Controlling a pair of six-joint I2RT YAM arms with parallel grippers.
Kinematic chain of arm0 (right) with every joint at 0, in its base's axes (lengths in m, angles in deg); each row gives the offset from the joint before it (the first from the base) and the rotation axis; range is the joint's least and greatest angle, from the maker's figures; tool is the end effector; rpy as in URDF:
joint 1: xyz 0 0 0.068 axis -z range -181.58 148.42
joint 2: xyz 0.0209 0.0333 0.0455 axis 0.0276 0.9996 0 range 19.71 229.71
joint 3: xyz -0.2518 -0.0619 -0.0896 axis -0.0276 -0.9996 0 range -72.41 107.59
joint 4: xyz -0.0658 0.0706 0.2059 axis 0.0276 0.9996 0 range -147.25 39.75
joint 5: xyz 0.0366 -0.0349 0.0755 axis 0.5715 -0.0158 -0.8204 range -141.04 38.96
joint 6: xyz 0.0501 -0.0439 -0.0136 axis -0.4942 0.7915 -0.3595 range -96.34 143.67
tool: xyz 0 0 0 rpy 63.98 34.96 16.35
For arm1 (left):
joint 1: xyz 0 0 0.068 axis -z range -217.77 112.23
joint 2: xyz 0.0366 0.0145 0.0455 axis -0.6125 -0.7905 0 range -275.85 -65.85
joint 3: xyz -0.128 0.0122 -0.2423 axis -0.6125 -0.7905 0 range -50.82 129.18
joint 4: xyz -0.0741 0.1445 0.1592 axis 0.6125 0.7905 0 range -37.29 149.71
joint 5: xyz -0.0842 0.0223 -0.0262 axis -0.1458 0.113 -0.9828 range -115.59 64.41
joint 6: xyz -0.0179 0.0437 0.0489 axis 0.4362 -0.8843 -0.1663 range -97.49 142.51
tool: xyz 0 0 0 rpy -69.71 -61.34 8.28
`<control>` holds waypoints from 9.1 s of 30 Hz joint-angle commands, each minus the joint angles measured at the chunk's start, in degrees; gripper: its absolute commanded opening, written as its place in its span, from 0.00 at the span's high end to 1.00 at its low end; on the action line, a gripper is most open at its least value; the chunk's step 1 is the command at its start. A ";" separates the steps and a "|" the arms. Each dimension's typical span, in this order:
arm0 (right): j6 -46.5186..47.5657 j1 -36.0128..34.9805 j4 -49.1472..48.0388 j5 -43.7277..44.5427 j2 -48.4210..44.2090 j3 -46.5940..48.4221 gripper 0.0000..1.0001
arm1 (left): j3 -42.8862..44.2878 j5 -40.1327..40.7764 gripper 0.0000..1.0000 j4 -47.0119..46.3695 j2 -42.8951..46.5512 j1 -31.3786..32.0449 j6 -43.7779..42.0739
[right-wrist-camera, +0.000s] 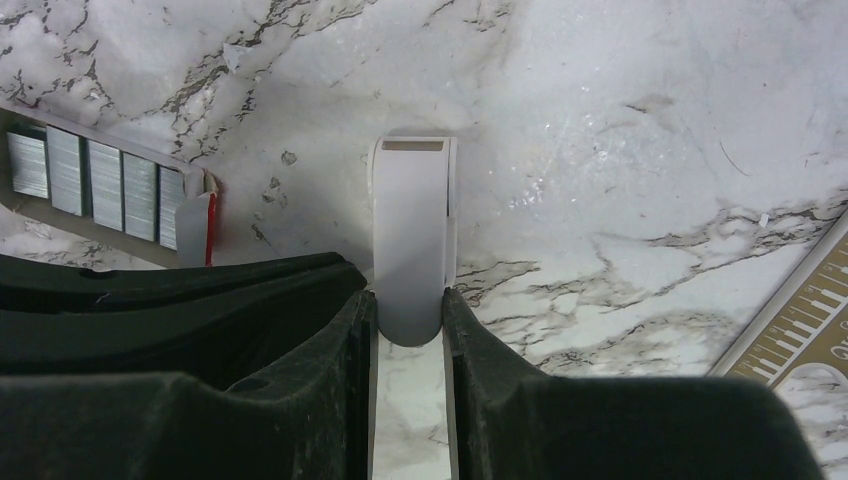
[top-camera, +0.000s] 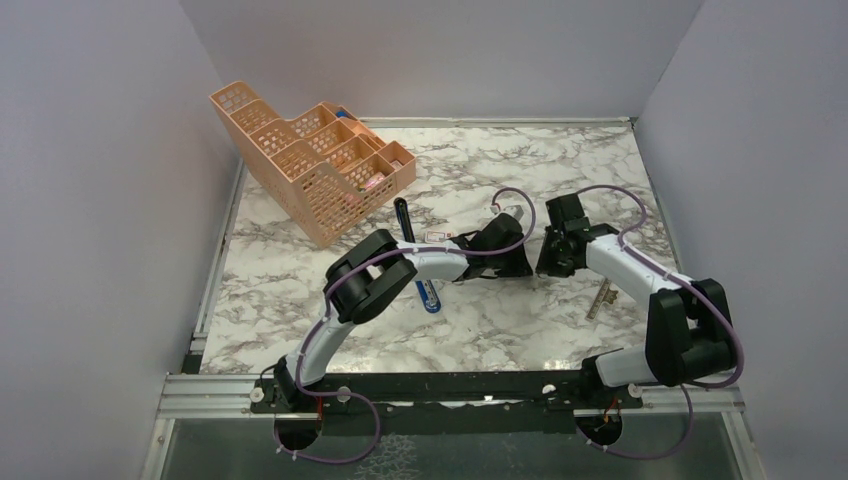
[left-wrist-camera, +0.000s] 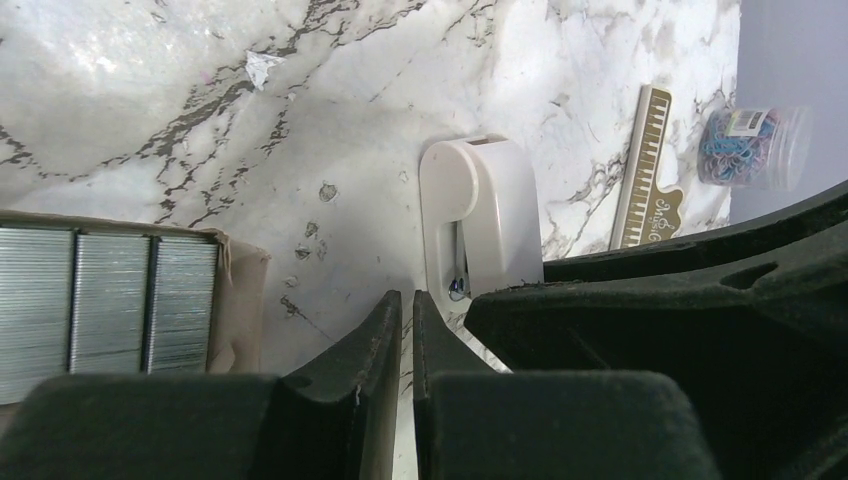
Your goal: Load the staples into the stapler
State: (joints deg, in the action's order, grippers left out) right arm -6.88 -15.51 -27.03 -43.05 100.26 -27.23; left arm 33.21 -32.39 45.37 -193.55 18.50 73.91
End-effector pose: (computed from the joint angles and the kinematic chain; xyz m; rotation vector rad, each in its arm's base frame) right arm 0.2288 0.0488 0.1873 0.4297 2.6610 0.0464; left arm 0.2600 -0.4010 0.1472 0.1783 2.4542 -1.0907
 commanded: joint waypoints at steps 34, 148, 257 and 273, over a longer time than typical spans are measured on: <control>1.54 0.40 3.53 2.45 -1.39 4.79 0.53 | -0.74 2.91 0.78 4.50 3.57 -0.28 -5.59; 5.13 -26.34 4.31 11.68 20.93 29.79 0.77 | -38.05 9.26 0.75 -2.48 35.84 -6.48 -5.28; -3.54 -28.98 4.93 6.59 3.22 10.64 0.45 | -38.45 16.07 0.69 7.24 47.00 -7.64 -4.83; -4.47 -29.01 4.32 5.46 10.42 12.73 0.67 | -42.05 17.08 0.68 8.83 50.94 -9.50 -4.64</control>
State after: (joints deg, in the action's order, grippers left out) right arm -10.38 -44.28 -23.65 -37.00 110.43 -15.38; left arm -8.05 -17.07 53.92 -144.66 9.43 69.82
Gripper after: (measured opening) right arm 0.369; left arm 0.314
